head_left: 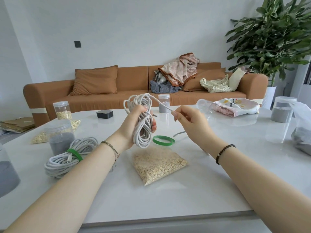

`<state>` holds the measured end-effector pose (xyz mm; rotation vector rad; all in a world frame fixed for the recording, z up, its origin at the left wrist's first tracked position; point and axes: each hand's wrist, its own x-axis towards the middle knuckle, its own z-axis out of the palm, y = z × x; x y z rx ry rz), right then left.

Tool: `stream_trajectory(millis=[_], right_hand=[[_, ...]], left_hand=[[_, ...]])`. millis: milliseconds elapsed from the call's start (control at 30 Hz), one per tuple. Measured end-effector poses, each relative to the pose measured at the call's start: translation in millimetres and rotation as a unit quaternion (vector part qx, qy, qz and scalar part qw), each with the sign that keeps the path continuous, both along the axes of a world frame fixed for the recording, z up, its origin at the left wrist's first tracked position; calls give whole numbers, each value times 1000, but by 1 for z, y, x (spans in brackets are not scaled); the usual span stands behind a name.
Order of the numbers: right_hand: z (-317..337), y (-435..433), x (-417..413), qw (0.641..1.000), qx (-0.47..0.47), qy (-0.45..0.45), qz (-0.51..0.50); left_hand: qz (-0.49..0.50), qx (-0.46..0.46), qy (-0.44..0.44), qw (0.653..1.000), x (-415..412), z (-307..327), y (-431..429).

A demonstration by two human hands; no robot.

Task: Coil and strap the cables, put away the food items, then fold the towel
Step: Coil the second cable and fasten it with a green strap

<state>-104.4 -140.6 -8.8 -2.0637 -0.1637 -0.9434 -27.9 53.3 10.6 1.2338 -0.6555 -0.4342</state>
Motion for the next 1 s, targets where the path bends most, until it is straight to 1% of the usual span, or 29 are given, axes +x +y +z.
stream_trajectory(millis=[67, 133, 267, 333, 400, 467, 567, 667, 767, 900, 1000], right_hand=[[-1, 0, 0, 1000, -13, 0, 1], [-2, 0, 1, 1000, -20, 4, 3], [-2, 0, 3, 999, -15, 29, -9], [-2, 0, 3, 999, 13, 37, -16], [-2, -1, 2, 998, 54, 43, -12], [-3, 0, 0, 997, 52, 59, -12], [-6, 6, -2, 994, -5, 108, -4], [-7, 11, -4, 991, -35, 130, 2], [-6, 14, -7, 993, -31, 110, 22], [-5, 20, -12, 993, -24, 96, 60], [-4, 23, -12, 992, -24, 104, 69]], left_hand=[[46, 28, -18, 998, -2, -5, -3], [50, 27, -21, 998, -5, -5, -3], [-9, 24, -22, 999, -9, -2, -3], [-42, 40, -22, 998, -10, -3, -4], [-54, 54, -19, 997, -11, -6, -6], [-49, 60, -18, 997, -12, -7, -8], [-19, 63, -46, 997, -11, -8, -9], [58, 85, -60, 993, -12, -8, -9], [141, 92, -87, 982, -9, -9, -8], [172, 73, -91, 978, -8, -10, -9], [181, 61, -85, 978, -10, -8, -11]])
